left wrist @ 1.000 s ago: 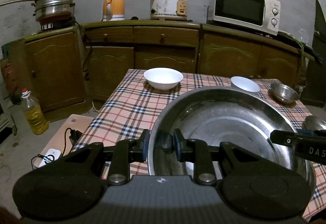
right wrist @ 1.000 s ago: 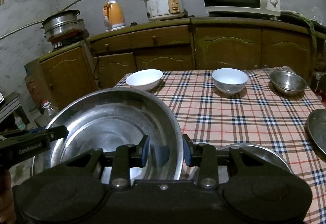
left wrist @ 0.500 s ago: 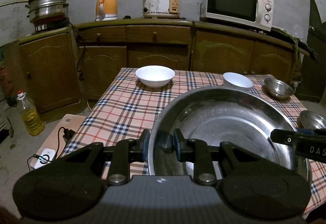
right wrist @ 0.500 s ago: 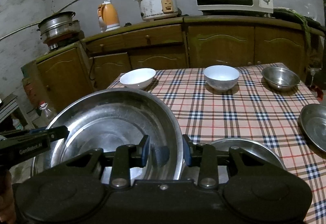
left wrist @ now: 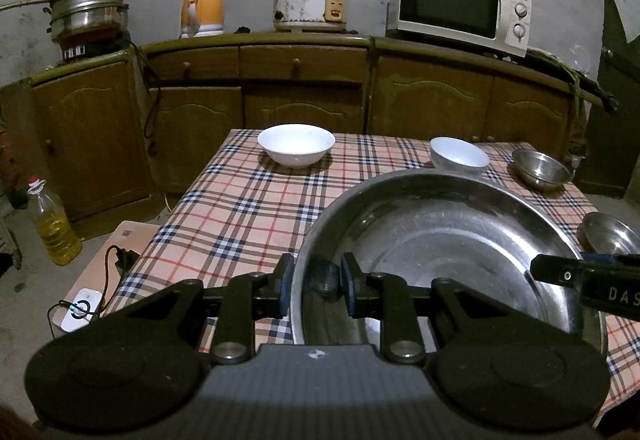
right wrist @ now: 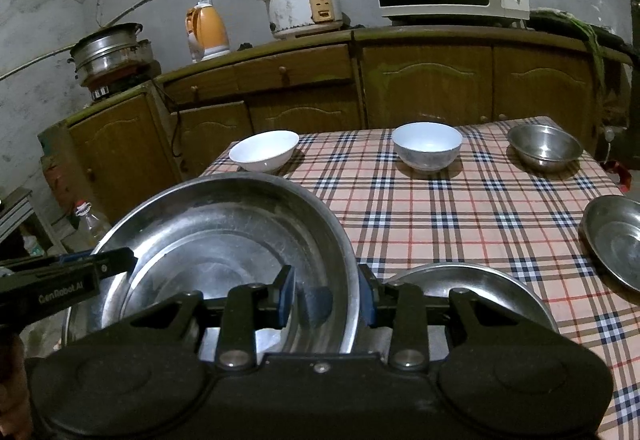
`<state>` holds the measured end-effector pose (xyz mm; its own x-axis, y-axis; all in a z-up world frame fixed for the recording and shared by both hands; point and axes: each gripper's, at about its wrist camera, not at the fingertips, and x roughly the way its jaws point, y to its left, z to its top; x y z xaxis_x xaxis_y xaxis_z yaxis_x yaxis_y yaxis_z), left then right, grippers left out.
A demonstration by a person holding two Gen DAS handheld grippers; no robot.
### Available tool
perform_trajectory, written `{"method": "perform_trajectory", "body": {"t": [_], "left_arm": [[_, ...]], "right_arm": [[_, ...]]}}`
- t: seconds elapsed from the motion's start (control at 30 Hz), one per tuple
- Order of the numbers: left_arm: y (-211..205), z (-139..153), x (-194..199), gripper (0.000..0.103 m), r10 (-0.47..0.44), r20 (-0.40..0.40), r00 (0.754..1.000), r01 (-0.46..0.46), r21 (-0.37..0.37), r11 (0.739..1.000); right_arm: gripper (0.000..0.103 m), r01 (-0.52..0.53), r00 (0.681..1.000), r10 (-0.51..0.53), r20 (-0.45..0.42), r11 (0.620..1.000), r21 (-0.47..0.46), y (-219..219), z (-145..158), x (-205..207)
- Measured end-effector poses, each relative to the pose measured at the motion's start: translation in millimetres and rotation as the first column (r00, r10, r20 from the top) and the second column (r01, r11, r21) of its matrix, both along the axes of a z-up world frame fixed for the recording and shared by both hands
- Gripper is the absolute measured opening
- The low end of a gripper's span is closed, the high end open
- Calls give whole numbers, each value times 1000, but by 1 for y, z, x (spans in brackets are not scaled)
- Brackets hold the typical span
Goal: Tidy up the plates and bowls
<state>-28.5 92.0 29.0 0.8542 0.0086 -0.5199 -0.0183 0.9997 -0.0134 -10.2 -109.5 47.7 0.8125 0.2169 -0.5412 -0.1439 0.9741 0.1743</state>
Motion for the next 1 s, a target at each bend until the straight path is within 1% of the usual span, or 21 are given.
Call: {"method": "perform_trajectory", "body": {"t": [1.0], "left_arm": [[-15,-9,0,26,-43,-21,999,43,1,999]], "right_arm": [[42,46,999,-46,-28,999,4,-16,-8,-9]]}}
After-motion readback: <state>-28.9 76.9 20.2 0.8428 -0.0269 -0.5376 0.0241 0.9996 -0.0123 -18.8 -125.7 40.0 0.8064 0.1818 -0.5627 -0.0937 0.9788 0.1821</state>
